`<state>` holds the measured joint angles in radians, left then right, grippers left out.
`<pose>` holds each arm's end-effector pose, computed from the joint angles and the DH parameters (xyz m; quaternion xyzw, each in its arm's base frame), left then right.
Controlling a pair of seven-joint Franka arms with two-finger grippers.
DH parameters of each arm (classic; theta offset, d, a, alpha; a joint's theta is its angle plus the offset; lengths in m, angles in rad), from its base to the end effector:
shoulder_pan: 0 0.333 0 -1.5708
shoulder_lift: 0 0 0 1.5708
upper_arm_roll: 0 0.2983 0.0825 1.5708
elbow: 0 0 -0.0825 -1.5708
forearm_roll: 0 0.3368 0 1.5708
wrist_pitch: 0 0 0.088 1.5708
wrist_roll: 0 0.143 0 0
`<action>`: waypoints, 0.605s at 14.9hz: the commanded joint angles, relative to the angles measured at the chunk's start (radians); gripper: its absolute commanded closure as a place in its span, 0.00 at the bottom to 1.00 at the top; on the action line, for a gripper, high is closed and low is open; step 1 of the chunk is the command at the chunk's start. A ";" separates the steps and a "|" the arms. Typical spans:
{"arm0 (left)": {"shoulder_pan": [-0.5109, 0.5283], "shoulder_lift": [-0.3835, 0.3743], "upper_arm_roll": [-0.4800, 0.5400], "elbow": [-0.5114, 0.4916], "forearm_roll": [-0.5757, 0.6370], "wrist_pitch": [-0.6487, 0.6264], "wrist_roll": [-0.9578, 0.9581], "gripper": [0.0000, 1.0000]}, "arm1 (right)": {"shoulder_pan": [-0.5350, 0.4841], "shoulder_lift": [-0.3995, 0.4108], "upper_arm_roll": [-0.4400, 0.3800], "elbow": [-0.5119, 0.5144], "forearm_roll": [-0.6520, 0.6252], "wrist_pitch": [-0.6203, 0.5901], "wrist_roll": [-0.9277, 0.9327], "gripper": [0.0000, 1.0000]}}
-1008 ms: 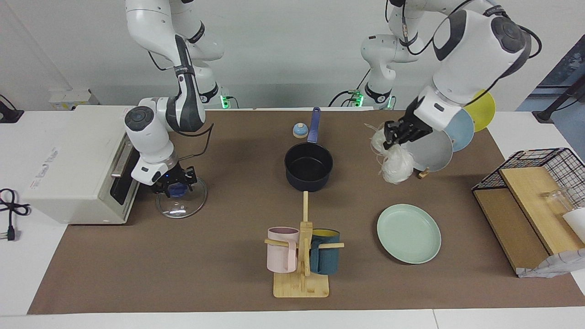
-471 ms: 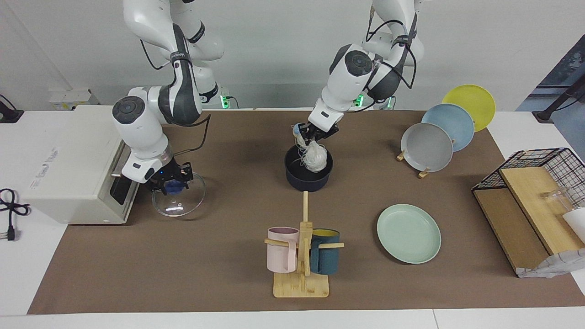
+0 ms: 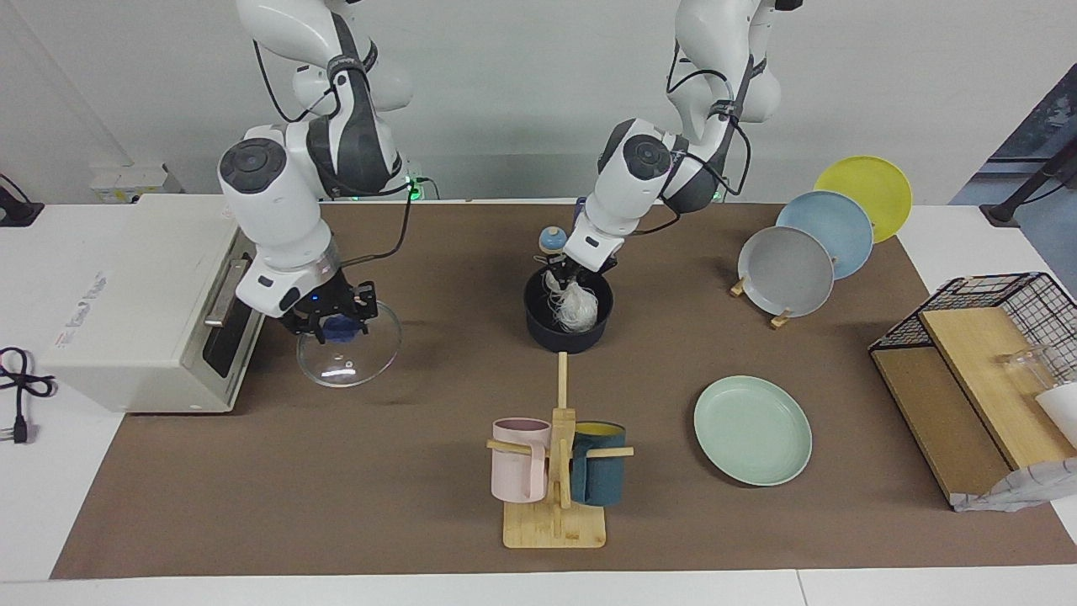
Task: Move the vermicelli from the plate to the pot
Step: 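Release the vermicelli into the saucepan while the right gripper lifts the lid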
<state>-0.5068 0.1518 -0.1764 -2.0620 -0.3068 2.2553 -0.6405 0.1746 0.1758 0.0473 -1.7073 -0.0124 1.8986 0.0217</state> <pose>0.4100 -0.3534 0.3440 0.9880 0.0742 -0.0659 0.1180 0.5561 0.1227 0.4458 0.9948 0.1015 0.0080 0.0008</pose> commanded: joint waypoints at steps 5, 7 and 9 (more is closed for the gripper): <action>-0.004 -0.007 0.021 -0.012 0.017 0.009 0.113 0.00 | 0.154 0.016 0.003 0.070 0.019 -0.039 0.185 0.56; 0.043 -0.067 0.043 0.048 0.023 -0.134 0.126 0.00 | 0.174 0.010 0.003 0.070 0.019 -0.059 0.187 0.56; 0.124 -0.109 0.044 0.143 0.046 -0.305 0.185 0.00 | 0.201 0.008 0.005 0.070 0.043 -0.061 0.216 0.56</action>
<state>-0.4629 0.1168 -0.1392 -1.9934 -0.2891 2.1191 -0.5124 0.3578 0.1830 0.0520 -1.6628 -0.0012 1.8642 0.2061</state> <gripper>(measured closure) 0.229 0.330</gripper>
